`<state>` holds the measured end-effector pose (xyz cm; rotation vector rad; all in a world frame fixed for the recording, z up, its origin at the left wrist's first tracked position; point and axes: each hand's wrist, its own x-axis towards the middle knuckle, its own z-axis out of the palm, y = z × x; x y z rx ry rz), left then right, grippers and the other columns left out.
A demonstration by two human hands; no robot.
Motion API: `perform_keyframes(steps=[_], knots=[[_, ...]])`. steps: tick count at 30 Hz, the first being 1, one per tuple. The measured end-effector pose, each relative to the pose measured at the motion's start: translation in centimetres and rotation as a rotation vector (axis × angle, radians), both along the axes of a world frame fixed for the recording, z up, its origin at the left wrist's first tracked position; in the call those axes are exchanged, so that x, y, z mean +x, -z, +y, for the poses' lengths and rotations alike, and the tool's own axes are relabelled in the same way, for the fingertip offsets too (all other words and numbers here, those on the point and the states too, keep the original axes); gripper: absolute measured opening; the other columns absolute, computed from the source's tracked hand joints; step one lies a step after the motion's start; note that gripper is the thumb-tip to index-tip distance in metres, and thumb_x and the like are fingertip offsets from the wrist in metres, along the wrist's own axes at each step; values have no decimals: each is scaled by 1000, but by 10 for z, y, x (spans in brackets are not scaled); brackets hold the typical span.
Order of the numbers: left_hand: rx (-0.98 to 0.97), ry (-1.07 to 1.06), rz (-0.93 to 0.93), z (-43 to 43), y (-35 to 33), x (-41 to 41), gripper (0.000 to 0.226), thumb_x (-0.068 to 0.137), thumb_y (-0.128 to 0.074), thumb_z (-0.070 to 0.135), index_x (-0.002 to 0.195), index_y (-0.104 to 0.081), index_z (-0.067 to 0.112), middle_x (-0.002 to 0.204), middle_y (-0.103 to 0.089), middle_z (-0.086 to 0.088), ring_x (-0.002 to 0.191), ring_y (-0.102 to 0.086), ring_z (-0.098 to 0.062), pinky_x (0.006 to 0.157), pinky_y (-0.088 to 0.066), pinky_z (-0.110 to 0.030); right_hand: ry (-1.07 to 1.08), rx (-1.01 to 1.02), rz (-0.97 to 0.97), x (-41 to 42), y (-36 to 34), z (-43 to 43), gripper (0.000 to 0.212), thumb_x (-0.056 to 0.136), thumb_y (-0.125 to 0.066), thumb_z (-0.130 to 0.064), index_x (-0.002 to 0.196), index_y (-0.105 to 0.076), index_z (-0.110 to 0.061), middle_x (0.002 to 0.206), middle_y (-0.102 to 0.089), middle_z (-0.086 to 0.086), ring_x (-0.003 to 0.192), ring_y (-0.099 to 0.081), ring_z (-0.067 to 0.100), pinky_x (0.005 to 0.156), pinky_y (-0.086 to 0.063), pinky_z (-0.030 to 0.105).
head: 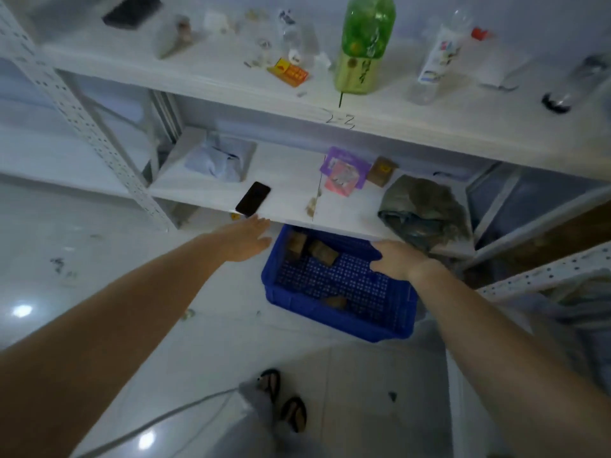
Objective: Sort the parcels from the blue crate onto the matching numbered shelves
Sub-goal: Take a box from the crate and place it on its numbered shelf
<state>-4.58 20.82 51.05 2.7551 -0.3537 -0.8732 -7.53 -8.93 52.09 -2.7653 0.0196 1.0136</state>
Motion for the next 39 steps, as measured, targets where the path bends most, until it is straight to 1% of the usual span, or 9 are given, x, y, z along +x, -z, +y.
perform_keyframes(steps=[4, 7, 10, 14, 24, 28, 32, 35, 39], knots=[[81, -13, 125, -11, 46, 28, 59, 99, -29, 43, 151, -10, 21, 160, -1, 0, 147, -12, -22, 116, -16, -38, 38, 13, 138, 15, 62, -18, 51, 96, -47, -28, 142, -37, -8, 145, -40, 14, 129, -42, 31, 107, -37, 41], [67, 3, 201, -35, 86, 55, 59, 99, -29, 44, 151, -8, 25, 160, 0, 1, 147, -13, -21, 116, -16, -37, 95, 0, 234, 27, 108, -44, 44, 93, -51, -32, 134, -46, -15, 139, -48, 11, 120, -49, 29, 102, -42, 42], [79, 36, 273, -60, 139, 77, 60, 99, -28, 45, 151, -6, 26, 160, 2, 3, 147, -10, -19, 117, -16, -35, 136, -13, 271, 45, 160, -68, 56, 96, -49, -30, 146, -31, -13, 151, -35, 8, 134, -39, 28, 109, -35, 39], [68, 155, 401, -99, 235, 92, 62, 99, -28, 45, 151, -1, 26, 159, 7, 5, 147, -5, -19, 119, -15, -37, 82, 4, 276, 67, 254, -90, 58, 96, -50, -27, 148, -26, -16, 152, -31, 6, 135, -37, 26, 109, -35, 38], [108, 373, 414, -219, 531, 136, 79, 96, -45, 41, 151, 7, 19, 159, 10, 1, 147, -1, -17, 117, -15, -32, -54, 8, 295, 86, 558, -104, 77, 94, -52, -14, 153, -2, -17, 161, -3, 1, 147, -10, 20, 120, -17, 34], [146, 346, 484, -255, 640, 129, 98, 89, -60, 34, 148, 16, 17, 159, 11, -5, 146, -12, -26, 114, -29, -39, -148, -123, 269, 88, 655, -103, 93, 88, -61, -10, 151, 7, -15, 160, 11, 2, 148, 2, 24, 121, -7, 41], [247, 359, 591, -278, 721, 117, 119, 77, -72, 43, 147, 20, 15, 159, 7, -9, 146, -11, -30, 115, -27, -45, -156, -249, 301, 91, 727, -98, 102, 87, -63, -16, 149, 18, -19, 157, 24, 4, 146, 14, 33, 116, -7, 55], [282, 440, 569, -281, 766, 98, 116, 75, -74, 43, 149, 11, 15, 158, -5, -15, 137, -32, -35, 105, -41, -46, -33, -149, 243, 91, 761, -98, 85, 89, -57, -6, 151, 0, -22, 159, 6, 7, 142, -16, 40, 112, -24, 55], [120, 185, 431, -272, 768, 96, 89, 80, -70, 24, 144, -10, 8, 131, -49, -18, 109, -57, -33, 80, -49, -40, 157, 149, 85, 96, 774, -114, 65, 86, -63, -14, 142, -30, -16, 149, -26, 12, 126, -43, 33, 99, -44, 45]])
